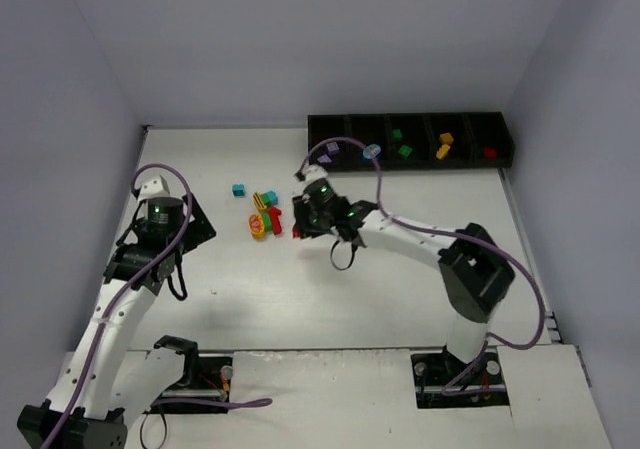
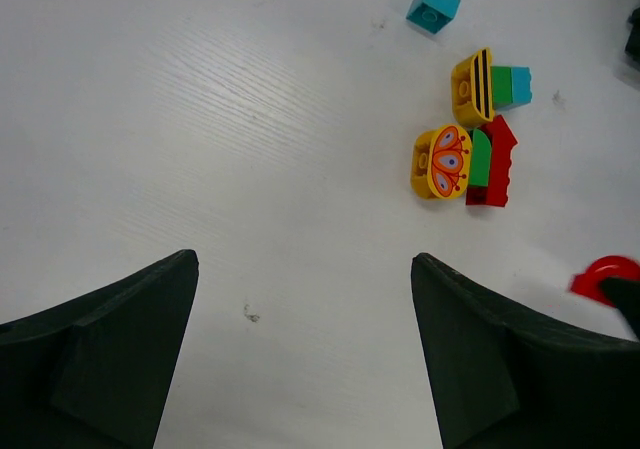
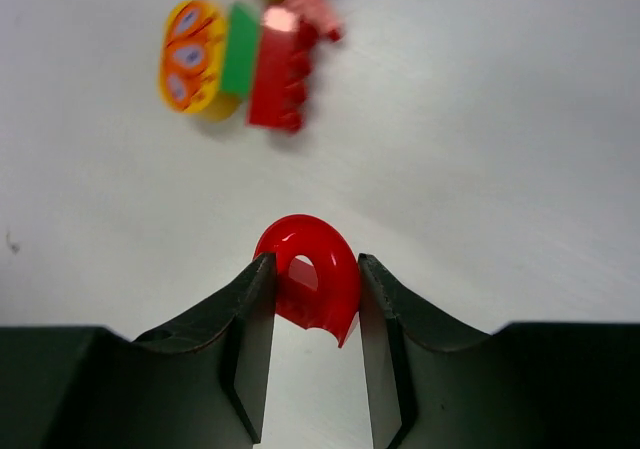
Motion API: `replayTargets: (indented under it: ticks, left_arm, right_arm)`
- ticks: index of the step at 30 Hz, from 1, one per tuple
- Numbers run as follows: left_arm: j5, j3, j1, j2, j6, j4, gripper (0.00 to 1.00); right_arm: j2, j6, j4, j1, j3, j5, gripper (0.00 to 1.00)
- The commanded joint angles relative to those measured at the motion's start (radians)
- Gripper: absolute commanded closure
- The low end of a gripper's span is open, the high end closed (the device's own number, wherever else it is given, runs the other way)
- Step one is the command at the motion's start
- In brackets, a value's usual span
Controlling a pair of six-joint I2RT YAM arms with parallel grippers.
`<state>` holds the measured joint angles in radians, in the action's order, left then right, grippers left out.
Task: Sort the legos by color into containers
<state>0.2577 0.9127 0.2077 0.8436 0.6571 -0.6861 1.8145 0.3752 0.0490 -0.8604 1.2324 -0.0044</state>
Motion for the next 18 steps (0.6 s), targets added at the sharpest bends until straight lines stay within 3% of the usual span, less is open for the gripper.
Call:
replayTargets:
  ticks: [1, 9, 13, 18]
  left_arm:
    - [-0.072, 0.002, 0.005, 0.037, -0.01, 0.089, 0.19]
    - [-0.233, -0.015, 0.018, 0.113, -0.031, 0.161, 0.19]
    - [-0.258, -0.021, 0.025, 0.133, -0.054, 0.181, 0.19]
    - [-0.259, -0.038, 0.032, 0.132, -0.079, 0.218, 0.19]
  right_arm:
    - [-0.151, -0.035, 0.011, 0.151, -0.056, 0.078, 1.0]
    - [-0.259, -0.03, 0.003, 0.613, -0.045, 0.154, 1.0]
    - [-0.177, -0.035, 0.015, 0.824, 0.096, 0.247, 1.0]
    - [0.006, -0.01, 0.043, 0.984, 0.289, 0.268, 1.0]
